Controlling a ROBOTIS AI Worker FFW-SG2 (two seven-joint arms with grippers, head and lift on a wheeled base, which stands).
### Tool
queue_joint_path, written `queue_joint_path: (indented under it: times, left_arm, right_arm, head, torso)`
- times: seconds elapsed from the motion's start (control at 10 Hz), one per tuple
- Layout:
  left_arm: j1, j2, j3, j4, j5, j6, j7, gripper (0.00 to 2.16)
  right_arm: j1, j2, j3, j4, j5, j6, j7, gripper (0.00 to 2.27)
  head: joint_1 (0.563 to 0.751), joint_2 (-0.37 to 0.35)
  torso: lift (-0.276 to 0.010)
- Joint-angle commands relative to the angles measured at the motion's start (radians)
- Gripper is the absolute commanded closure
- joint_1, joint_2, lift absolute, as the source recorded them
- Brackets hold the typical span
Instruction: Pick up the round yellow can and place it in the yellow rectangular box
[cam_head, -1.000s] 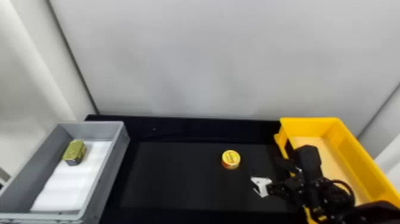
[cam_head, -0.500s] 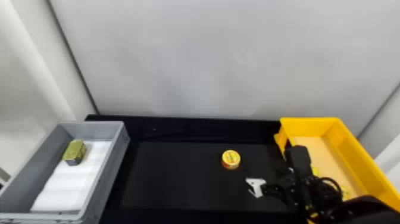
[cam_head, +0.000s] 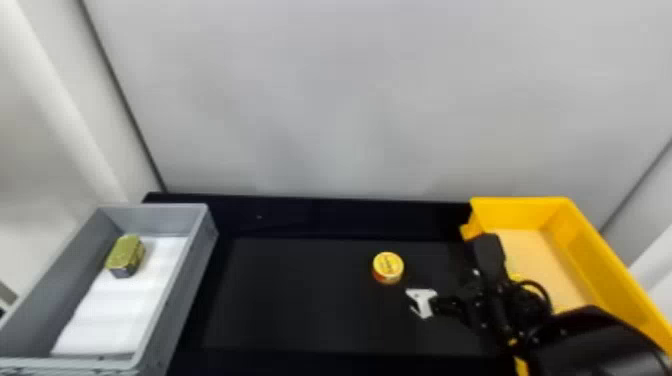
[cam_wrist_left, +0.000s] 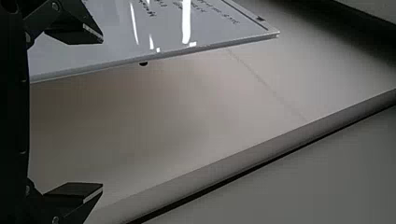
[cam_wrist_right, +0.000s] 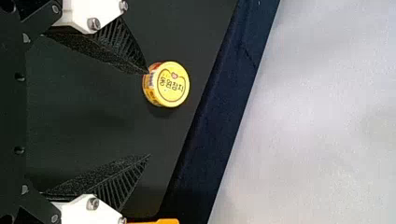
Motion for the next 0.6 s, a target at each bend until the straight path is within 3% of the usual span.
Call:
queue_joint_path:
  times: [0.0,0.5]
  left_arm:
    - [0.0,-0.003,-0.005,0.002,0.0,-0.001,0.004,0.16]
    - [-0.001,-0.003,-0.023,0.01,-0.002,0.001,0.007,0.16]
  right_arm:
    - [-0.055,0.008,0.065,0.082,-0.02,-0.03,-0.001,0.19]
    - [-0.166,0.033,0.12,0.246,-0.005,-0.088,-0.009,0.19]
  head:
    - [0.686,0.014]
    - [0.686,0.014]
  torso:
    - [-0.055]
    - [-0.055]
